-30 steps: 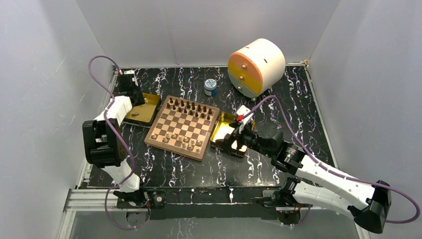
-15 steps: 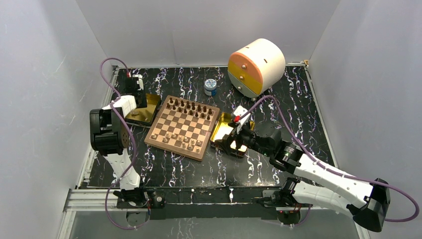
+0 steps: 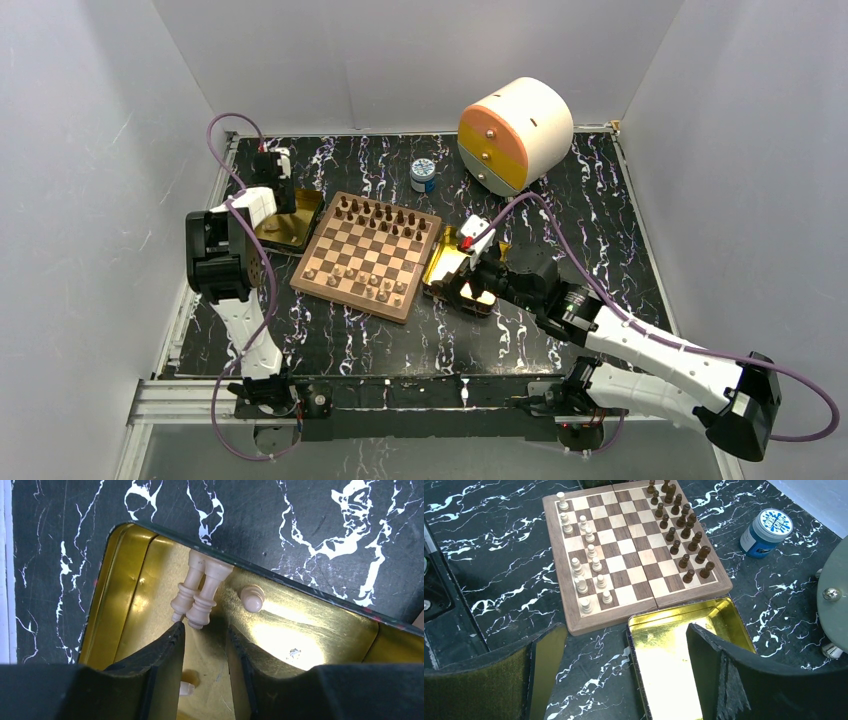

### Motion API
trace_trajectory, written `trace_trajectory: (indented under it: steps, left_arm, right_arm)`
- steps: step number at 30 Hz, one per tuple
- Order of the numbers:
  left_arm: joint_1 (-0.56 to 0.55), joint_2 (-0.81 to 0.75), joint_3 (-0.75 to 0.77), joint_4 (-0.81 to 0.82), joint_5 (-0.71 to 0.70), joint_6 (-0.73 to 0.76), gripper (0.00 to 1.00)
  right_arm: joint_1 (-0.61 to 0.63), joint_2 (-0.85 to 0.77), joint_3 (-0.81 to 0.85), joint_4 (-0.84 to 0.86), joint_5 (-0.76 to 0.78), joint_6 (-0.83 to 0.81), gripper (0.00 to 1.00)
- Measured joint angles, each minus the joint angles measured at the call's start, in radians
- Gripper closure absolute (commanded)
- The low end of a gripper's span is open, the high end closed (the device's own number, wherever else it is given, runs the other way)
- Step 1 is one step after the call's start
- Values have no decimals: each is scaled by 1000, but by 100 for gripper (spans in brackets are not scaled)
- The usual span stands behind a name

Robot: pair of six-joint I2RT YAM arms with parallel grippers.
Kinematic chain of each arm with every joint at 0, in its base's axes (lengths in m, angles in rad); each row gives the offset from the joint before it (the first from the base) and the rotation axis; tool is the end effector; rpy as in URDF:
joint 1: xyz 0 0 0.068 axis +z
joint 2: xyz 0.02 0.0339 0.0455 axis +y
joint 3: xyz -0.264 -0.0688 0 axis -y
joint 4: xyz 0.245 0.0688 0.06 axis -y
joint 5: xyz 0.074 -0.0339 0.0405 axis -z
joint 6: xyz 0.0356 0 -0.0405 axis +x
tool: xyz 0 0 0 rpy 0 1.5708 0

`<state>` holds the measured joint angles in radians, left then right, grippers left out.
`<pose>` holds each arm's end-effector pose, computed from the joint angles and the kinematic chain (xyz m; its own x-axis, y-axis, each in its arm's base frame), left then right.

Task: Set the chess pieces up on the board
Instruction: Pick up the chess piece from the storage box.

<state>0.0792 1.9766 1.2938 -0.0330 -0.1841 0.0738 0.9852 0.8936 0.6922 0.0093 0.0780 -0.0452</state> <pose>0.4325 0.0409 0.1765 -0.6683 0.0197 -0.7437 -0.1667 0.9703 0.1754 0.1206 0.1769 0.3081 -0.0698 -0.1867 -0.9799 -0.7925 0.6069 -0.0592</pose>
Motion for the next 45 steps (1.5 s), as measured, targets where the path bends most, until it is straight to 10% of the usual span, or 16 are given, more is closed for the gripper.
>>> trace_trajectory:
  steps: [45]
  left_arm:
    - [-3, 5, 109, -151, 5, -84, 90]
  right_arm:
    - [0, -47, 0, 23, 84, 19, 1]
